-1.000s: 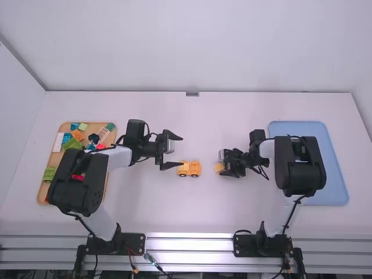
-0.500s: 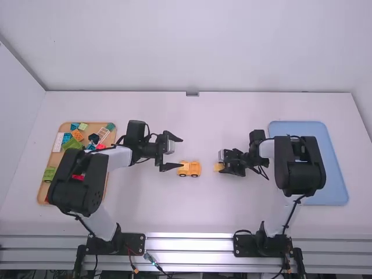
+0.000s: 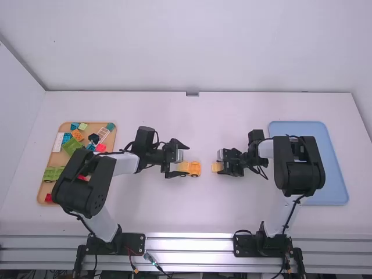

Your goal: Assemble lego blocks to make yellow taxi

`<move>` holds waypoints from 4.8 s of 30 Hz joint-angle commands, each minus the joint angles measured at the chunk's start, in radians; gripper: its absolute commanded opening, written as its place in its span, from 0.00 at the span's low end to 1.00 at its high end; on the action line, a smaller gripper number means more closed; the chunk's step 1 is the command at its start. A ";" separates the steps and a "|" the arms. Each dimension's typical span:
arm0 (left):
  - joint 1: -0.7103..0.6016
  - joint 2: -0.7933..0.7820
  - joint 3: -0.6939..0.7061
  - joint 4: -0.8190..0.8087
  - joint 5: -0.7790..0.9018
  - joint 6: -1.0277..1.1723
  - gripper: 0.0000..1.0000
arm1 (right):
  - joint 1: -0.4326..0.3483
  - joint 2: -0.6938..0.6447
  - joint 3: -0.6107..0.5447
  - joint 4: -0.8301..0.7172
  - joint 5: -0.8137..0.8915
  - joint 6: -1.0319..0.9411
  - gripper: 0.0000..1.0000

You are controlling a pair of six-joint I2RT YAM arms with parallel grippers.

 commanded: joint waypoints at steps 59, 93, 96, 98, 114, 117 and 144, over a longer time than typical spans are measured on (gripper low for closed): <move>-0.019 0.333 0.087 0.066 -0.030 0.012 0.89 | 0.170 -0.169 -0.001 -0.004 -0.015 0.268 0.30; -0.051 0.340 0.087 0.113 -0.108 -0.057 0.59 | 0.303 -0.085 -0.003 0.257 0.089 0.536 0.29; -0.051 0.340 0.085 0.117 -0.115 -0.056 0.59 | 0.306 -0.084 -0.003 0.248 0.091 0.521 0.29; -0.048 0.340 0.088 0.117 -0.134 -0.060 0.59 | 0.304 -0.084 -0.003 0.246 0.091 0.518 0.29; -0.054 0.340 0.087 0.118 -0.134 -0.057 0.60 | 0.304 -0.084 -0.096 0.407 0.118 0.583 0.33; -0.054 0.340 0.087 0.118 -0.134 -0.057 0.60 | 0.304 -0.084 -0.097 0.403 0.115 0.581 0.32; -0.053 0.340 0.088 0.128 -0.135 -0.057 0.60 | 0.309 -0.086 -0.028 0.234 0.126 0.529 0.28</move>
